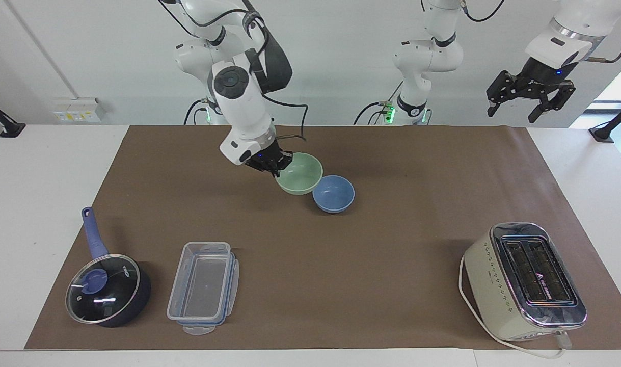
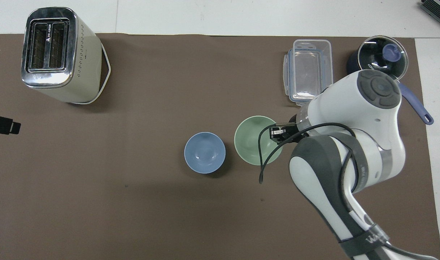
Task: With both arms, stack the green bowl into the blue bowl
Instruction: 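Grasp the green bowl rim and carry it toward the blue bowl, then lower the green bowl into the blue bowl with the right gripper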
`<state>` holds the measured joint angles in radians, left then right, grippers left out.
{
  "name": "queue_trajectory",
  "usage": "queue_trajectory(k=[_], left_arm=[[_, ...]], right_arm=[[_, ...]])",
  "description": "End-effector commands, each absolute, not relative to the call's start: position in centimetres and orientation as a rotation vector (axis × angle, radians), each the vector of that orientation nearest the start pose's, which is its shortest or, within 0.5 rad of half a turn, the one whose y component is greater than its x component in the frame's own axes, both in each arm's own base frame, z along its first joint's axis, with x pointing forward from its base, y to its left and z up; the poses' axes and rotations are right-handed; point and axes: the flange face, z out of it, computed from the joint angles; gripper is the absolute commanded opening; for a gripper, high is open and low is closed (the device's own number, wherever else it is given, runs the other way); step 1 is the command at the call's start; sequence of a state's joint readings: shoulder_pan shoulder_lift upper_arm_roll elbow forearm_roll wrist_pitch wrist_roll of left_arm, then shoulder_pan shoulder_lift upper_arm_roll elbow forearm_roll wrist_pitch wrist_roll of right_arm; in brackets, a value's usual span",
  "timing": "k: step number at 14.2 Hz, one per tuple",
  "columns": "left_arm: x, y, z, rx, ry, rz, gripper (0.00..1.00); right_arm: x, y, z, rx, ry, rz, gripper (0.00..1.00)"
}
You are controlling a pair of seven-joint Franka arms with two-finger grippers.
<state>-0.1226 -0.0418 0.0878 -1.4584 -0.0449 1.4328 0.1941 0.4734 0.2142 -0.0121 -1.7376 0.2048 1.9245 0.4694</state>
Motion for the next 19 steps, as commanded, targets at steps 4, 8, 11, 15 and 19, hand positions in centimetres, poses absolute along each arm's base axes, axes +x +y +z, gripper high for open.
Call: queue_trajectory(k=[4, 8, 11, 15, 19], left_arm=[[51.7, -2.3, 68.6, -3.164, 0.383, -0.005, 1.00], [51.7, -2.4, 68.6, -3.164, 0.383, -0.005, 1.00], [51.7, -2.4, 68.6, -3.164, 0.386, -0.005, 1.00], [51.7, -2.4, 68.6, -3.164, 0.383, -0.005, 1.00], [51.7, -2.4, 68.6, -3.164, 0.386, -0.005, 1.00]], right_arm=[[57.3, 35.3, 42.0, -2.954, 0.253, 0.116, 0.00], [56.0, 35.5, 39.3, -2.985, 0.224, 0.158, 0.00], [55.1, 34.8, 38.7, -2.997, 0.174, 0.184, 0.00], [53.9, 34.2, 37.9, -3.004, 0.137, 0.200, 0.00], [53.6, 34.1, 37.5, -2.990, 0.122, 0.183, 0.00]])
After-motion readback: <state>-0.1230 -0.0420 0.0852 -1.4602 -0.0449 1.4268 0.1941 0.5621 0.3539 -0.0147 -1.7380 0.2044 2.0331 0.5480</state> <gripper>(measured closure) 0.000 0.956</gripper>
